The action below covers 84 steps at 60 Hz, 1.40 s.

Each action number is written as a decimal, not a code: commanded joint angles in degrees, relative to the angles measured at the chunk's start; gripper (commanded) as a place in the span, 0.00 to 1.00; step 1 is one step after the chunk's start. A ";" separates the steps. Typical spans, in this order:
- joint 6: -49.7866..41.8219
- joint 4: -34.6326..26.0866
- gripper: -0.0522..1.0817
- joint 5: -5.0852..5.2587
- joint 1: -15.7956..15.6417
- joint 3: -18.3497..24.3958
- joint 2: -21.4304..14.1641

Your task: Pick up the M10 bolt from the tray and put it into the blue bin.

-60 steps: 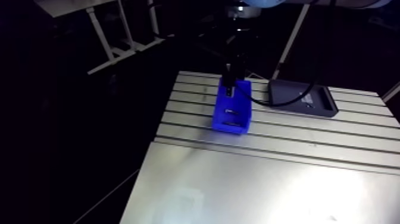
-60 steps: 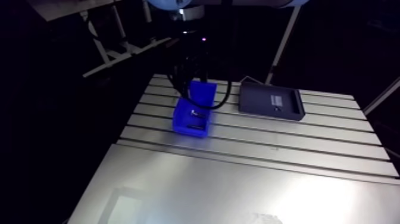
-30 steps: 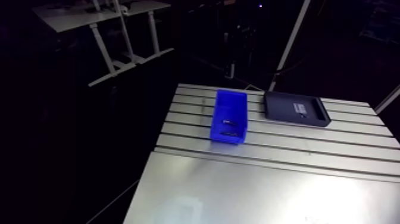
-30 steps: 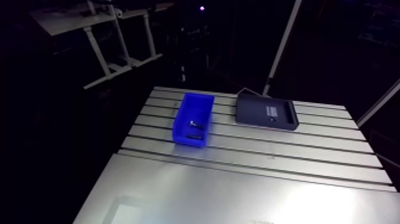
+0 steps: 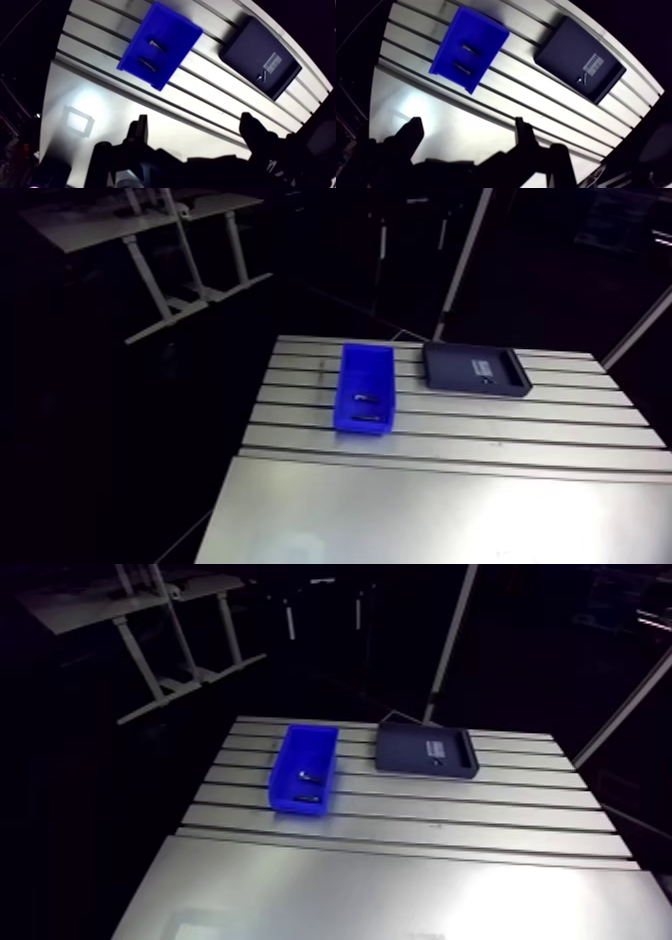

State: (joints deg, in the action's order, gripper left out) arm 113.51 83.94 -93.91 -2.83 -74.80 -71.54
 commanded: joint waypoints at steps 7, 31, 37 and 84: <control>-26.02 -6.64 0.05 0.17 5.19 5.22 -2.96; -26.64 -8.88 0.05 0.60 6.93 6.23 -5.46; -26.64 -8.84 0.05 1.18 7.63 6.21 -5.76; -26.46 -8.84 0.05 2.37 8.02 5.42 -6.29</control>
State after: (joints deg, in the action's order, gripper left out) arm 87.05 75.09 -91.55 5.23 -69.31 -77.79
